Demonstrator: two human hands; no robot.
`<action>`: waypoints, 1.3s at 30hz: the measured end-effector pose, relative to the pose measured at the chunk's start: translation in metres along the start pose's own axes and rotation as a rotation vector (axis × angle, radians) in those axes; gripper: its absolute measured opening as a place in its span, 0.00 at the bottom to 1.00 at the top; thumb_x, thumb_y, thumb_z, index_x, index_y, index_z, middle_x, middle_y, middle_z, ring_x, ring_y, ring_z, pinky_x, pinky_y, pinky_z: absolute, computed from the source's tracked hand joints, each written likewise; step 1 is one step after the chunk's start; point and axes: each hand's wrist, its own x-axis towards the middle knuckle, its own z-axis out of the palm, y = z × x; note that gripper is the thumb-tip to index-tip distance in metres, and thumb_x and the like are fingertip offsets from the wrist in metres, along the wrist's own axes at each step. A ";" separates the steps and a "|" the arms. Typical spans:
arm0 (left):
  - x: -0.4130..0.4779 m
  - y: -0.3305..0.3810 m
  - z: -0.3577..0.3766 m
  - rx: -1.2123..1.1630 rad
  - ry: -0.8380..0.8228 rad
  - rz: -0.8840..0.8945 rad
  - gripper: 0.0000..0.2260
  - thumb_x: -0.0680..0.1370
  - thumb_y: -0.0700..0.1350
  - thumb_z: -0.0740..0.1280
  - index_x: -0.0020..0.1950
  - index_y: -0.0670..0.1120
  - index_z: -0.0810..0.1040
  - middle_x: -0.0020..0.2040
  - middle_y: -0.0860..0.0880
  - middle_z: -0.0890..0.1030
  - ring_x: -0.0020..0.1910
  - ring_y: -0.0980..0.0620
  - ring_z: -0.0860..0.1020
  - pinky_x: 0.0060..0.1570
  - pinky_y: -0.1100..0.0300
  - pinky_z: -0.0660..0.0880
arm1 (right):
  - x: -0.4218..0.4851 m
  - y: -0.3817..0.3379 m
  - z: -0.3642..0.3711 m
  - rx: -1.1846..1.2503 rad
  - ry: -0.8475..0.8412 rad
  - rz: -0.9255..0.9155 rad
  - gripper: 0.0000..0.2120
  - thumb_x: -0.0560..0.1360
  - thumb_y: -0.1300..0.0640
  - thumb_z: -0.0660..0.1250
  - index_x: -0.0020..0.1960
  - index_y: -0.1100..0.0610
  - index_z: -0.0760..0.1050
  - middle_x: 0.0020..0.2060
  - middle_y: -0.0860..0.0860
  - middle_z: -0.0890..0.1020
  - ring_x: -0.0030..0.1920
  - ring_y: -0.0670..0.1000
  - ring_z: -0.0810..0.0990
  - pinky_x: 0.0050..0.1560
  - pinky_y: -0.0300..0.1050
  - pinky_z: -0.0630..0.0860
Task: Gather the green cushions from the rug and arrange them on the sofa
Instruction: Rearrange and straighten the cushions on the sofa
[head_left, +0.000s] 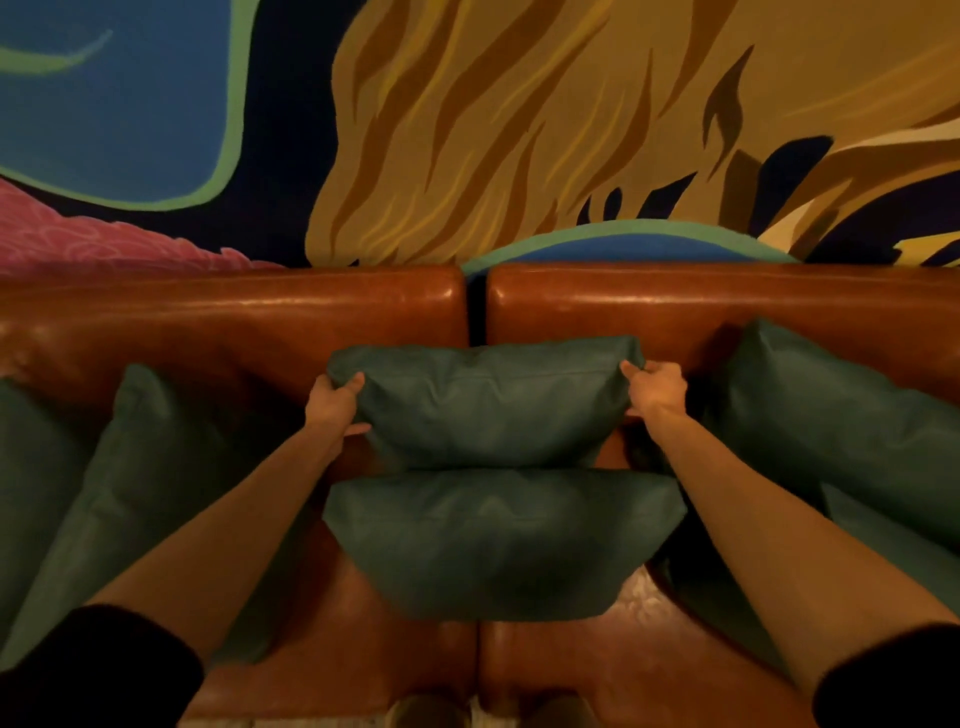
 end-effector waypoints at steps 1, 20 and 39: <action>0.002 0.002 0.002 -0.011 -0.016 0.003 0.17 0.78 0.50 0.66 0.63 0.46 0.70 0.64 0.42 0.75 0.60 0.39 0.76 0.44 0.44 0.80 | 0.001 -0.004 -0.006 -0.012 0.020 -0.022 0.13 0.71 0.46 0.71 0.47 0.55 0.80 0.55 0.60 0.82 0.55 0.62 0.81 0.55 0.61 0.79; -0.094 -0.068 -0.042 0.588 -0.155 -0.090 0.23 0.71 0.57 0.72 0.63 0.52 0.73 0.59 0.47 0.77 0.55 0.45 0.77 0.47 0.52 0.78 | -0.098 0.082 -0.074 -0.332 -0.354 0.233 0.29 0.70 0.36 0.69 0.62 0.55 0.74 0.57 0.58 0.80 0.49 0.62 0.82 0.41 0.51 0.78; -0.104 -0.088 -0.039 0.592 -0.053 0.037 0.25 0.72 0.59 0.70 0.62 0.44 0.74 0.58 0.38 0.78 0.56 0.37 0.78 0.53 0.43 0.78 | -0.101 0.095 -0.087 -0.205 -0.281 0.261 0.30 0.71 0.46 0.73 0.66 0.61 0.71 0.60 0.62 0.76 0.50 0.68 0.80 0.36 0.64 0.82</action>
